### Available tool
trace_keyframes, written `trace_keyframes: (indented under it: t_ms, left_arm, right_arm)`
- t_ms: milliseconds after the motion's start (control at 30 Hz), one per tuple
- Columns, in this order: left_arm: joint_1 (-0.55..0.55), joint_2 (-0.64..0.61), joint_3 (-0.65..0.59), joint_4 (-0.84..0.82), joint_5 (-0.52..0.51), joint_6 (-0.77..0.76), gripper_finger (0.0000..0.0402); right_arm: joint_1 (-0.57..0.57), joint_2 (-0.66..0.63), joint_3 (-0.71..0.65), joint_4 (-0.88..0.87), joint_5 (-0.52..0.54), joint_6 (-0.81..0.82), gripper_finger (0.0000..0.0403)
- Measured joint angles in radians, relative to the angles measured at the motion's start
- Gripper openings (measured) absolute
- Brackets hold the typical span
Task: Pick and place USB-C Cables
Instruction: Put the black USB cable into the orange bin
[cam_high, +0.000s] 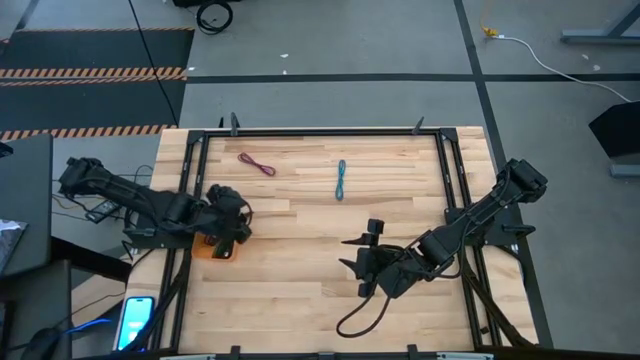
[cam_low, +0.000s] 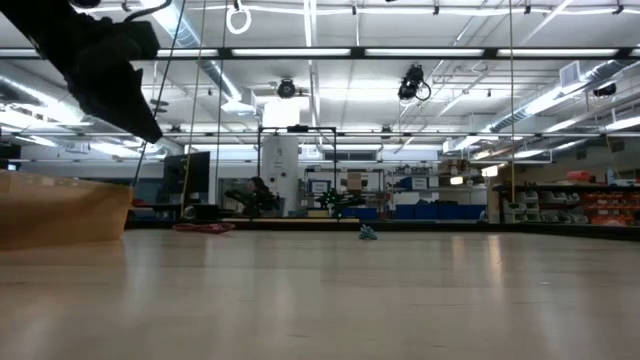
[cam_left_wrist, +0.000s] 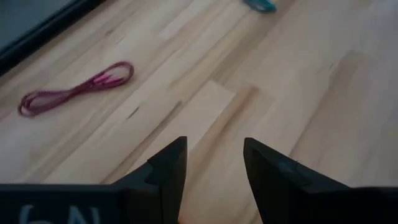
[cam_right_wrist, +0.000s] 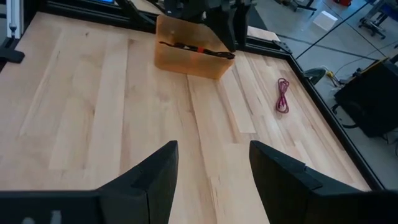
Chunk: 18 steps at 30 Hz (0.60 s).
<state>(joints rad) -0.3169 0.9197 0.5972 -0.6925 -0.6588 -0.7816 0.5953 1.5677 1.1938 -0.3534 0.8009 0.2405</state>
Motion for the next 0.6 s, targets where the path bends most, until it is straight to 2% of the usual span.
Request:
trace_keyframes:
  t_ms: [233, 600]
  left_arm:
    - [0.108, 0.062, 0.000, -0.070, 0.207, -0.158, 0.0166]
    - [0.230, 0.071, -0.001, -0.100, 0.235, -0.181, 0.0166]
  right_arm:
    - [0.000, 0.000, 0.000, 0.000, -0.004, -0.002, 0.0205]
    - [0.000, 0.000, 0.000, 0.000, -0.008, -0.004, 0.0205]
